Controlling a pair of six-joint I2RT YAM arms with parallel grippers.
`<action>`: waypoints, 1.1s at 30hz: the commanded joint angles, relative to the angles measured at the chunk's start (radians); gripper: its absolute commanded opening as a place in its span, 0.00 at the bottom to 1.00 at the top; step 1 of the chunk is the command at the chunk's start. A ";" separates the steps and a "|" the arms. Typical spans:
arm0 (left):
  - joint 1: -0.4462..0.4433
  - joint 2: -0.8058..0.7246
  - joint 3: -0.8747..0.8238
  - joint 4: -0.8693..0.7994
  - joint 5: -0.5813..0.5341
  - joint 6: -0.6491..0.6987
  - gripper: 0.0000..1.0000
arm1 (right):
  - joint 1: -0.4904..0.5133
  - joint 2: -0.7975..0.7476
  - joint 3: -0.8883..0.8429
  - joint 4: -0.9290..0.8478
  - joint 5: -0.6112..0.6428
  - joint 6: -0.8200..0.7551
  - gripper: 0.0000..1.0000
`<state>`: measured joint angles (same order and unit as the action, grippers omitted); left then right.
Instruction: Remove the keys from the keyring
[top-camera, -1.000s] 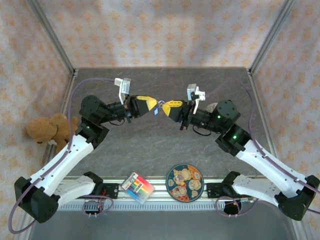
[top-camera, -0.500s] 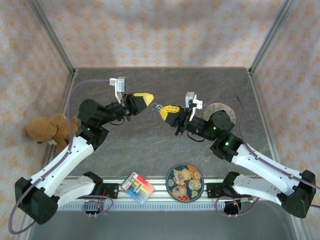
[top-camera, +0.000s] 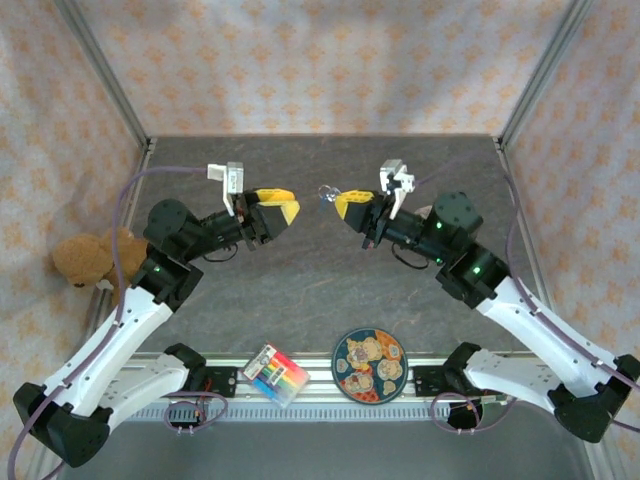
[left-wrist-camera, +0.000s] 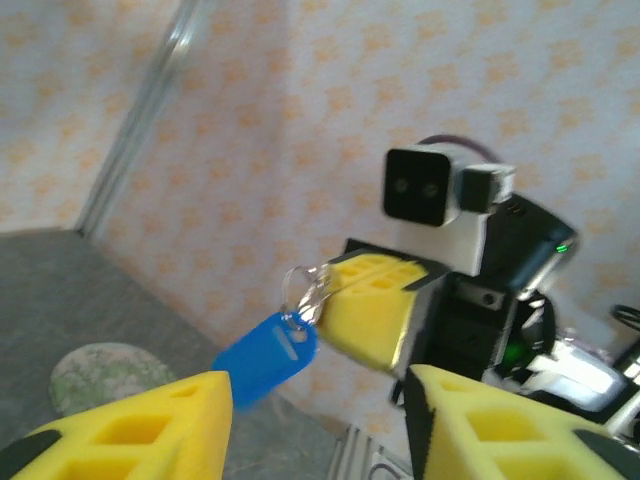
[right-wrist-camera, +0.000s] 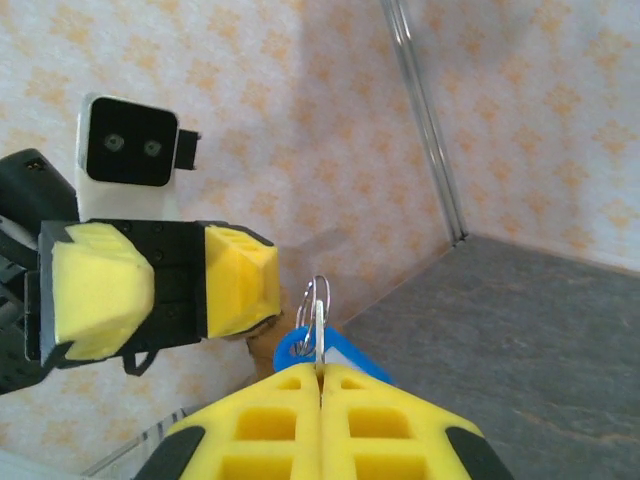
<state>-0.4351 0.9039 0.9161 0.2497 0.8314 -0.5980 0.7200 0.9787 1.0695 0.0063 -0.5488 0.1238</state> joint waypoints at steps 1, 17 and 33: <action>0.034 -0.012 0.048 -0.191 -0.039 0.140 0.51 | -0.041 0.056 0.119 -0.299 -0.095 -0.135 0.00; 0.070 -0.016 -0.025 -0.340 -0.013 0.259 0.61 | -0.157 0.255 0.329 -0.734 -0.385 -0.405 0.00; 0.027 0.054 0.020 -0.373 0.258 0.305 0.59 | -0.161 0.343 0.413 -0.861 -0.560 -0.485 0.00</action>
<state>-0.3988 0.9482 0.8898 -0.1028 1.0149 -0.3279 0.5655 1.3205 1.4422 -0.8242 -1.0565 -0.3347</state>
